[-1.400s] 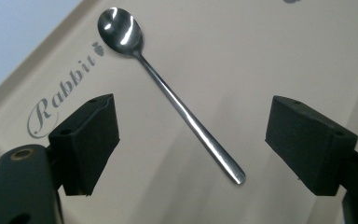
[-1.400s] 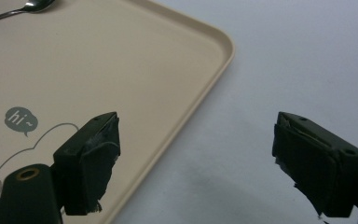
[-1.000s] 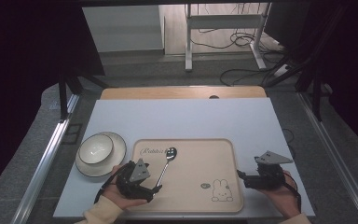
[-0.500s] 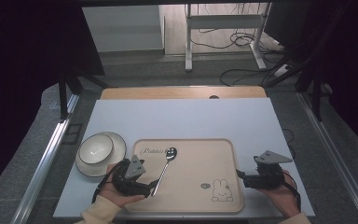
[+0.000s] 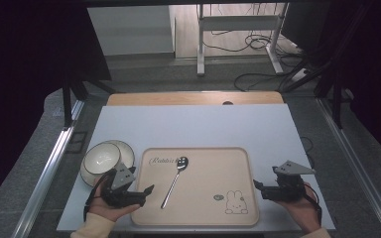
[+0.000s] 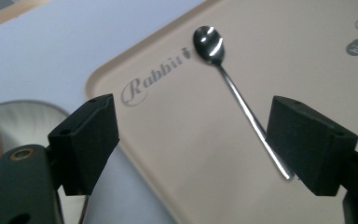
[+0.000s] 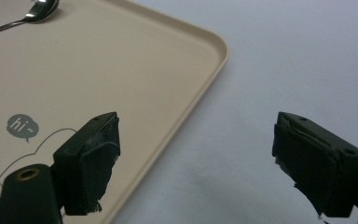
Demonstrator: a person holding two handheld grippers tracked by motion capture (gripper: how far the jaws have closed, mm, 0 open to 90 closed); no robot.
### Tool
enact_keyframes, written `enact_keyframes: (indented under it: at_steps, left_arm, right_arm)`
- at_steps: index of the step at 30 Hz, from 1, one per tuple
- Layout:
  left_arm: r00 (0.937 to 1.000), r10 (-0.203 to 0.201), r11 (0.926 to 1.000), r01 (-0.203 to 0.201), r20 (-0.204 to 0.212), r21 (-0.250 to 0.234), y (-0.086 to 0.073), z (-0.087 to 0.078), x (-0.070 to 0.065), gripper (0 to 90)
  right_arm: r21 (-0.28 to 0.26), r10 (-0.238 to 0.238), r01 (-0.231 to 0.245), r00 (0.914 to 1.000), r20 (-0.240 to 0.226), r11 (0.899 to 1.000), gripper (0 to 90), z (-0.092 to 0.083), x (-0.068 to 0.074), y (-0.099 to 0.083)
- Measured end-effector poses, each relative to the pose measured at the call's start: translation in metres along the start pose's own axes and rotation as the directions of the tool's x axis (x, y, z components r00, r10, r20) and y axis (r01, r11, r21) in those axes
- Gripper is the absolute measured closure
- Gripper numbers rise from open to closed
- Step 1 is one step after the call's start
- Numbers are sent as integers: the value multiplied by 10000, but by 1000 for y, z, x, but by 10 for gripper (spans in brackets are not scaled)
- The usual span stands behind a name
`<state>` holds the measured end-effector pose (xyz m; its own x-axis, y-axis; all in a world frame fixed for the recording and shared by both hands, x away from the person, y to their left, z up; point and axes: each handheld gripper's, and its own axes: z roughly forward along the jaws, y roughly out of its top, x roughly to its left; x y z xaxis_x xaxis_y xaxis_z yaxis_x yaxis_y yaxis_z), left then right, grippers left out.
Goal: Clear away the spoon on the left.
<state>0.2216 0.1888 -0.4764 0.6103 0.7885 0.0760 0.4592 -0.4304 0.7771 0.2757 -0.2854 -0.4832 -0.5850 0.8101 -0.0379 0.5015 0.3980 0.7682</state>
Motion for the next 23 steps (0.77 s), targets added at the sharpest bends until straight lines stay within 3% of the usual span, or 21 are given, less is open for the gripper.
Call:
enact_keyframes:
  at_steps: [1,7,23]
  left_arm:
    - [9995,-278,9996,277,-133,-52,-5,-4,3,171]
    - [9974,-603,9982,604,-407,6,-11,-8,7,175]
    - [9987,-363,9993,367,-364,113,-11,-5,6,175]
  right_arm:
    - [-4,26,-26,10000,-12,10000,151,0,-1,0]
    - [-37,-7,7,9999,-143,10000,151,1,-2,0]
    - [-22,-21,21,10000,-63,10000,151,5,-3,2]
